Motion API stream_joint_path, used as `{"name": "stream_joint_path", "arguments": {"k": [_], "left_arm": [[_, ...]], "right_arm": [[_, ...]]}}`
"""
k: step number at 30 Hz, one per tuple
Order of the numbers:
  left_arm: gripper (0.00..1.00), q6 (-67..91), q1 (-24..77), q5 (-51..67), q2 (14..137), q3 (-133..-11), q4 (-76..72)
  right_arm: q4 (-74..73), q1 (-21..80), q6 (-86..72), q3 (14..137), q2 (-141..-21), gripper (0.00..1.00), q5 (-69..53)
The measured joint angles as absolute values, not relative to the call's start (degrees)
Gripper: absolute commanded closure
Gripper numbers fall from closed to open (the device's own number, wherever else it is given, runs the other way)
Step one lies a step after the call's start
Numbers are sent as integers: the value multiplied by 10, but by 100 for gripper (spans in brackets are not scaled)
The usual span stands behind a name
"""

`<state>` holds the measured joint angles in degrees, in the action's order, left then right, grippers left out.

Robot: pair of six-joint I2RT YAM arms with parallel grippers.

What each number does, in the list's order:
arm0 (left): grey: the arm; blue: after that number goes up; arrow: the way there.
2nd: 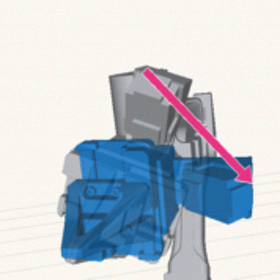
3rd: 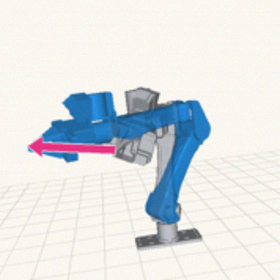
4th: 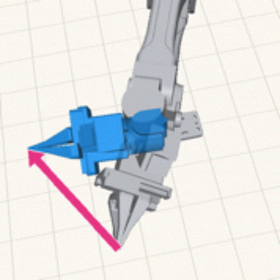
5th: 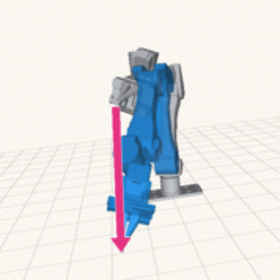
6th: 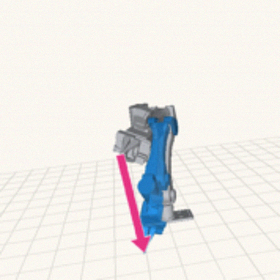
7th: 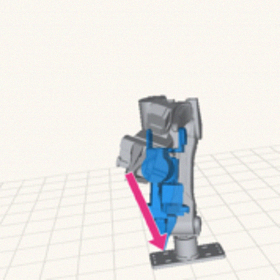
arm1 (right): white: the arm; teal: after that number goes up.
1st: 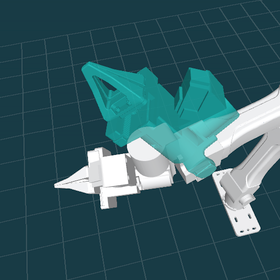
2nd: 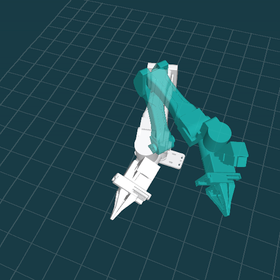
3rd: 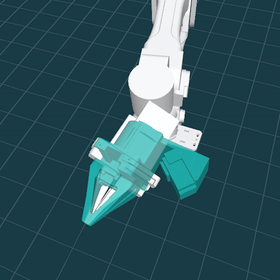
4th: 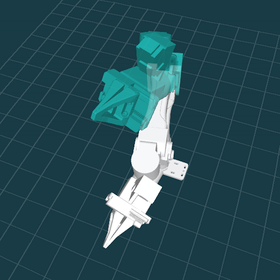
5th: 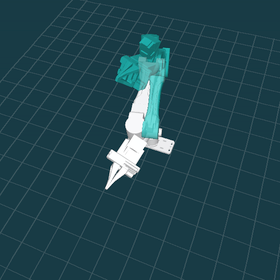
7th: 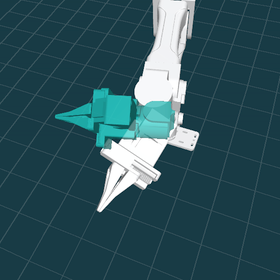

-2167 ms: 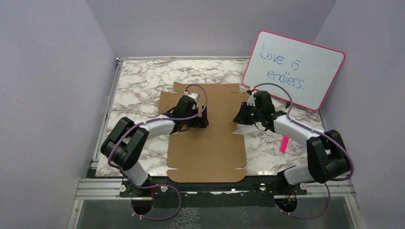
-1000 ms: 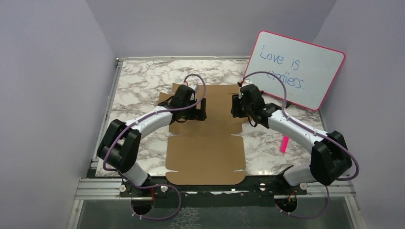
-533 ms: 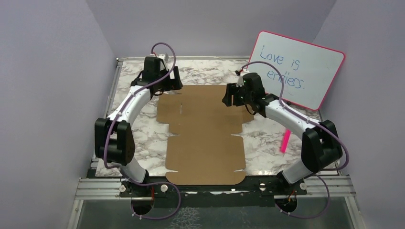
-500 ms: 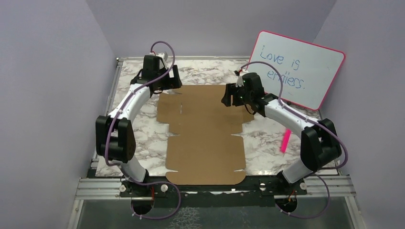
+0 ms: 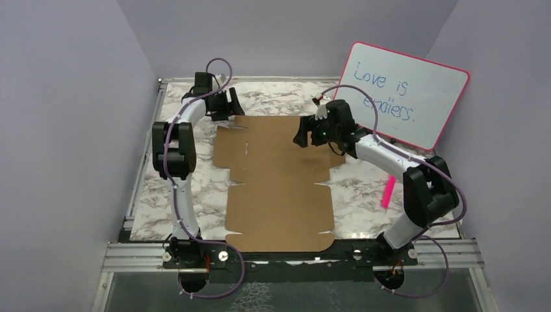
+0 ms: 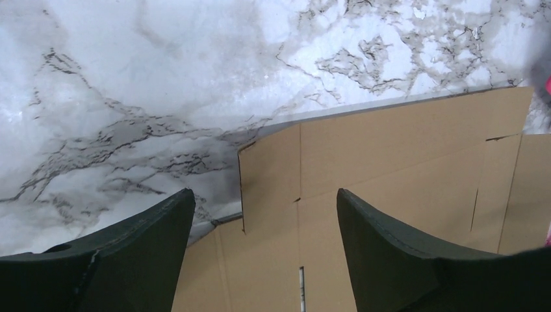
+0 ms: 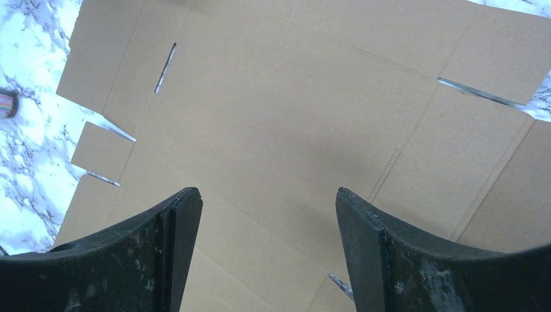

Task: Fold the paper box

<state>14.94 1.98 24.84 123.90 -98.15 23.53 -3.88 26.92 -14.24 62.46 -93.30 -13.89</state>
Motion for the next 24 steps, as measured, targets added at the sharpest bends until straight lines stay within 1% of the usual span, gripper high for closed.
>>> {"name": "stream_joint_path", "arguments": {"k": [3,10,17,20,24], "left_arm": [[30,150,15,269,1267,-998,237],[53,145,11,321,1320,-1038,237],[81,128,11,346,1333,-1046,229],[87,126,11,362,1333,-1038,204],[91,128,11,386,1328,-997,141]], "right_arm": [[-36,269,-138,625,-933,18,-139],[-11,269,-133,627,-946,18,-150],[-10,269,-131,650,-986,18,-164],[-10,269,-124,670,-998,18,-176],[-9,269,-106,702,-1016,17,-190]]}}
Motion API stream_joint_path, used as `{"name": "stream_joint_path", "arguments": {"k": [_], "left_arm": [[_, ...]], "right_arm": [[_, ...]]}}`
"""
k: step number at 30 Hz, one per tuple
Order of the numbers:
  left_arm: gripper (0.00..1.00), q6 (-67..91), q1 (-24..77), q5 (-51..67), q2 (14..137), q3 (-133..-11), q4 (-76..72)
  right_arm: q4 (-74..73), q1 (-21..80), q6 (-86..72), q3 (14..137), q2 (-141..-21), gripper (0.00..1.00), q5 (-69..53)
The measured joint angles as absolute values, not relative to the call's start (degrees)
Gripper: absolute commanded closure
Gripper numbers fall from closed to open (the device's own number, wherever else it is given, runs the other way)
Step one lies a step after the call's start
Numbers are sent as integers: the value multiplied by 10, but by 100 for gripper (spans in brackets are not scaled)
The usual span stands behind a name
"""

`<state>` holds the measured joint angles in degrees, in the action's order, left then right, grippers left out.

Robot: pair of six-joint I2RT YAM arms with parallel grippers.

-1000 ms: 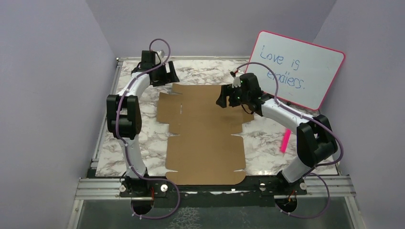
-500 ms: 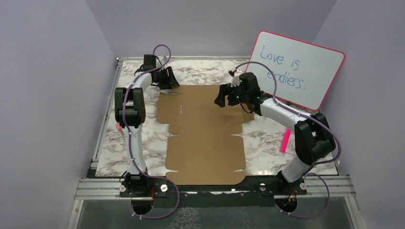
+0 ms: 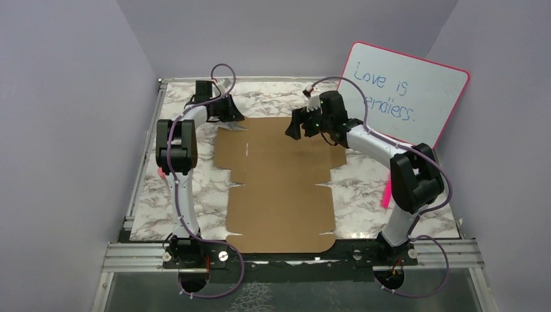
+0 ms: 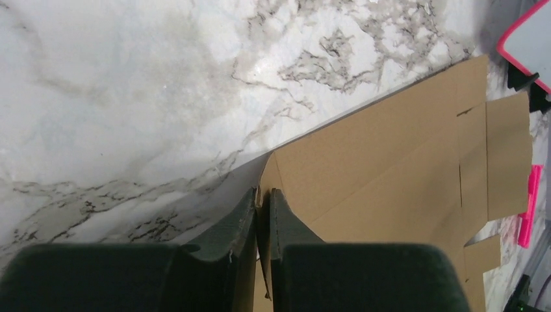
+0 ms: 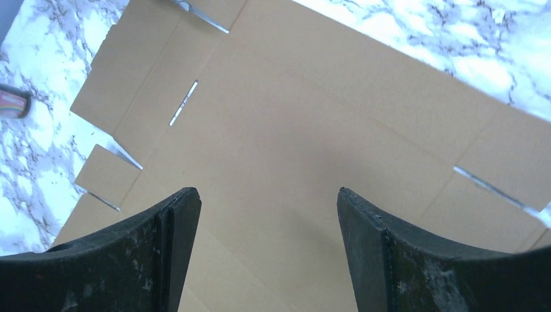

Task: Fold the paper box

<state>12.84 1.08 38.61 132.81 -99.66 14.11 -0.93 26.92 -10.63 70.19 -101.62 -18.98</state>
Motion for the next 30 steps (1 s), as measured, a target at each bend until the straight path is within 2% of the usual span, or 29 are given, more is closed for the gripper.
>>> {"name": "stream_joint_path", "arguments": {"k": [6,13,19,30], "left_arm": [[94,134,9,409,1275,-895,34],[94,138,17,416,1201,-780,-88],[94,117,38,416,1158,-742,-140],[94,78,64,417,1090,-700,-185]], "right_arm": [[-11,269,-50,734,-1032,17,-205],[-73,269,59,848,-1078,18,-208],[-138,262,167,907,-1087,17,-224],[-270,214,314,1024,-1169,16,-336]]}}
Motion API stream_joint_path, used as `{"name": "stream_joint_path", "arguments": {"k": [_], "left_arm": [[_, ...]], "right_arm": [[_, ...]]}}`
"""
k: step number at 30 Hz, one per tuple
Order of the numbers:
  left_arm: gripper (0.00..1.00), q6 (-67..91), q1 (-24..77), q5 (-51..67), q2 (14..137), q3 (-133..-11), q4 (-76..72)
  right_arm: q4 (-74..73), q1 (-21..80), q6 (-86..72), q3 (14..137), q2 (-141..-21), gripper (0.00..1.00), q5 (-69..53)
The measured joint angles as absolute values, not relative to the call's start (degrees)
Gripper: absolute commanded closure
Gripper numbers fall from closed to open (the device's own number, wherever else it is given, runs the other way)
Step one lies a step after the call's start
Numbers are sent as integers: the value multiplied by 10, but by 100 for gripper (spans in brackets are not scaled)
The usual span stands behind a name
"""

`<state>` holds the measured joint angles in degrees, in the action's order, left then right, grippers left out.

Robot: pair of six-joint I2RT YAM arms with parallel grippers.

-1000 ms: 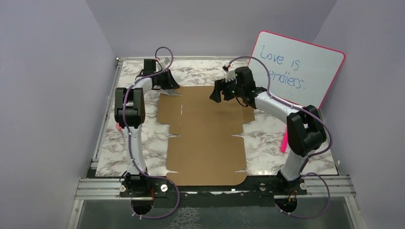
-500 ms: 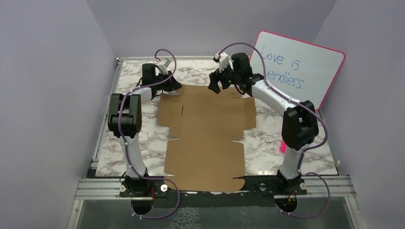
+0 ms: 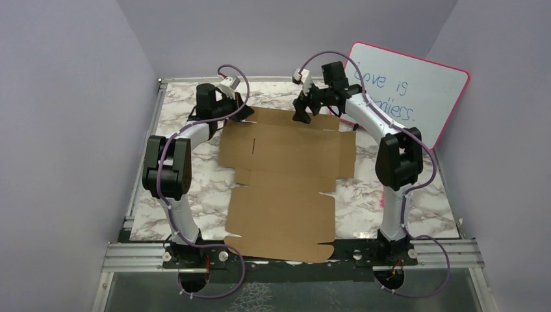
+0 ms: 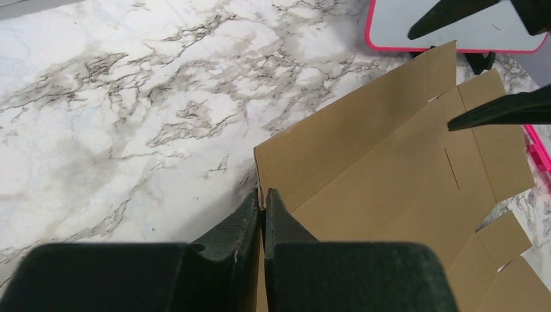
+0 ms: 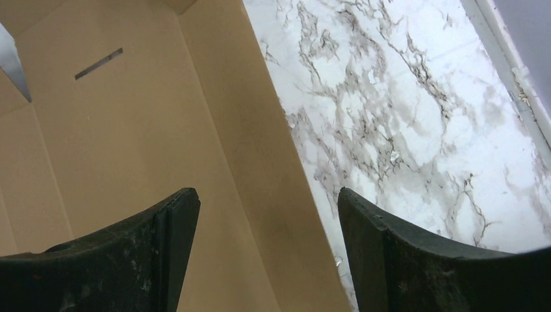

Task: Fold the paper box

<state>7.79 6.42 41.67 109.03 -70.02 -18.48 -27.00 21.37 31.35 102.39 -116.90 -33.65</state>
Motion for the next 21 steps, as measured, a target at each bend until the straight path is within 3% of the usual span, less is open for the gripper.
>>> {"name": "stream_joint_path", "arguments": {"k": [15,21], "left_arm": [[94,48,70,425,1071,-675,-202],[94,40,75,431,1057,-670,-207]], "right_arm": [[-358,188,415,1156,-1279,32,-404],[-391,183,431,1171,-1308,47,-425]]}}
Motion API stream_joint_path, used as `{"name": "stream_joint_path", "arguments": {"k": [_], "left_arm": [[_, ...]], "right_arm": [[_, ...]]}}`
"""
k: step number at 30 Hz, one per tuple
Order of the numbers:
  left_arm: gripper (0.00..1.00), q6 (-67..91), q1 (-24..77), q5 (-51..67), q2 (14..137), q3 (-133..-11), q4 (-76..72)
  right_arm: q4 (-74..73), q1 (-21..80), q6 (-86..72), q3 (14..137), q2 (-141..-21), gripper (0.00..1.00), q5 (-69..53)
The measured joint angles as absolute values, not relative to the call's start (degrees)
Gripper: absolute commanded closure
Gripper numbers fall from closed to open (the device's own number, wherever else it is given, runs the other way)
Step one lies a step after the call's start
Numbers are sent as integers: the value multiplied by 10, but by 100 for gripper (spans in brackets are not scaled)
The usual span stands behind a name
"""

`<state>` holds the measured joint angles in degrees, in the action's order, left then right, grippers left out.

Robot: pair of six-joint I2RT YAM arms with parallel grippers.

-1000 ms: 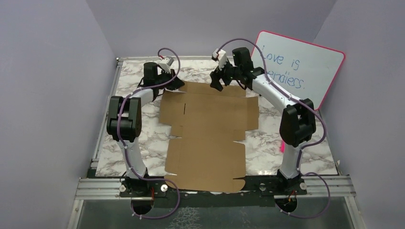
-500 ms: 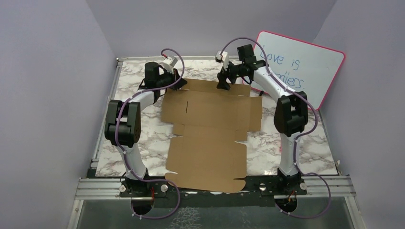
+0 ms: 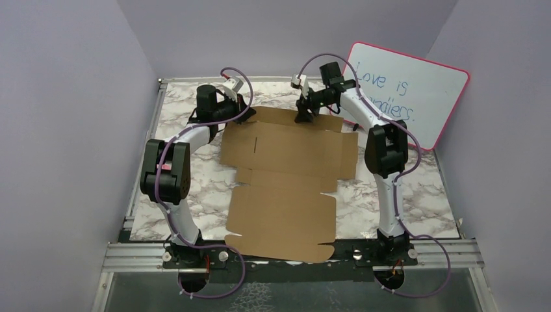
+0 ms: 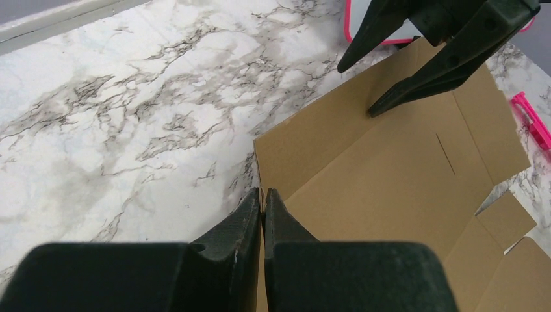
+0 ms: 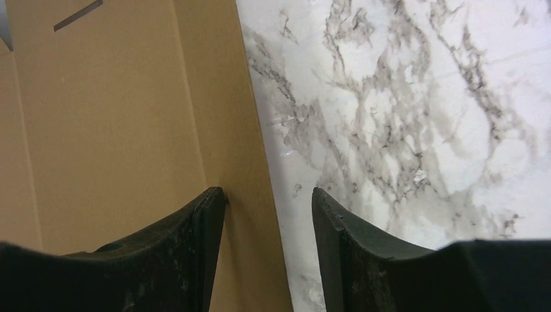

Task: Fold the paper box

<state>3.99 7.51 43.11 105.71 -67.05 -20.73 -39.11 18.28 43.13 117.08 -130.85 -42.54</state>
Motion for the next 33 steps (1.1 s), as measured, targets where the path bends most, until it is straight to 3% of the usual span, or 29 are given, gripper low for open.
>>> {"name": "stream_joint_path", "arguments": {"k": [1,4,5,7,12,14,28,33], "left_arm": [[94,39,76,431,1056,-670,-207],[89,37,78,431,1056,-670,-207],[87,37,78,431,1056,-670,-207],[82,37,78,430,1056,-668,-207],[51,46,83,420,1056,-666,-206],[46,56,88,408,1054,-666,-206],[30,214,156,181,936,-584,-200],[29,267,168,71,859,-529,-161]], "right_arm": [[-395,183,434,1171,-1311,53,-429],[-410,183,437,1171,-1315,92,-438],[-412,183,442,1172,-1315,98,-439],[-420,183,441,1172,-1315,99,-444],[-425,183,453,1171,-1313,99,-443],[-423,183,460,1162,-1306,99,-439],[-354,200,496,1011,-1151,99,-334],[-305,220,502,950,-1118,99,-279]]}}
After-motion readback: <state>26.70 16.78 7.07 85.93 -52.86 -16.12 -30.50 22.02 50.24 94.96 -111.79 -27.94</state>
